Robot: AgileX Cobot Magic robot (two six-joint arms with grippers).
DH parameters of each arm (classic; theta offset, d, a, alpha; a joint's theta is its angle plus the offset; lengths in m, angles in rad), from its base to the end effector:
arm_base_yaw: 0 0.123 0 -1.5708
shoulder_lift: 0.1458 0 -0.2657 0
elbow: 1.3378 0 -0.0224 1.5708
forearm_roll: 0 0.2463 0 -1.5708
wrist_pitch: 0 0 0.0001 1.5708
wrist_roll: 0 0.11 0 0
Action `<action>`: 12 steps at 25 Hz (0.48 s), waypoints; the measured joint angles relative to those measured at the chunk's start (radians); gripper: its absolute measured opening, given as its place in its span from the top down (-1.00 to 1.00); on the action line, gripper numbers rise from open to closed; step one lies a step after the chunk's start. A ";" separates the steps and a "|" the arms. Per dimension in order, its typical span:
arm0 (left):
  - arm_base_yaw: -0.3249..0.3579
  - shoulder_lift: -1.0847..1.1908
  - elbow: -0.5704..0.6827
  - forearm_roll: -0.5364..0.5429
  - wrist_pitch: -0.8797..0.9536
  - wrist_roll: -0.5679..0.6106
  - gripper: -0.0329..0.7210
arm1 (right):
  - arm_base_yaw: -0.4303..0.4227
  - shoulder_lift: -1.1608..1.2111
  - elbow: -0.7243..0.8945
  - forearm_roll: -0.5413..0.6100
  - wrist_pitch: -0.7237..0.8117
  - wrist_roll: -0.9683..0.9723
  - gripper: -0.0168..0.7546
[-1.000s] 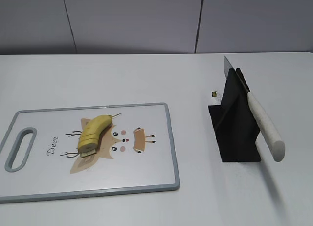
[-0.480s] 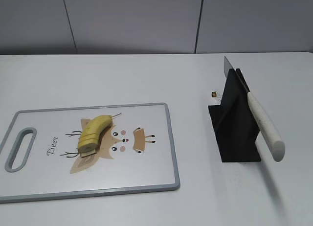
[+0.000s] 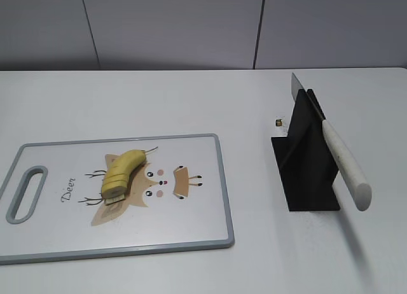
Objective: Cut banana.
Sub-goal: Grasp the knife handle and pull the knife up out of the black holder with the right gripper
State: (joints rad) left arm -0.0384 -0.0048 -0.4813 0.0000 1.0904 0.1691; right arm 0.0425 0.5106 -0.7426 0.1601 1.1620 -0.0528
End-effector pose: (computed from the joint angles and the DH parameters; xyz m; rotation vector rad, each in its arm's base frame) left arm 0.0273 -0.0010 0.2583 0.2163 2.0776 0.0793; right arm 0.0883 0.0199 0.3028 -0.1054 2.4044 0.2017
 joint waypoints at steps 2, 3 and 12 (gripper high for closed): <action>0.000 0.000 0.000 0.000 0.000 0.000 -0.36 | 0.005 0.068 -0.051 0.012 0.009 0.033 -0.50; 0.000 0.000 0.000 0.000 0.000 0.000 -0.36 | 0.018 0.104 -0.068 0.017 0.011 0.046 -0.50; 0.000 0.000 0.000 0.000 0.000 0.000 -0.36 | 0.391 0.378 -0.181 -0.114 -0.015 0.248 -0.50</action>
State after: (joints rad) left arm -0.0384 -0.0048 -0.4813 0.0000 1.0904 0.1691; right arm 0.4337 0.8885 -0.9233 0.0463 1.1467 0.1949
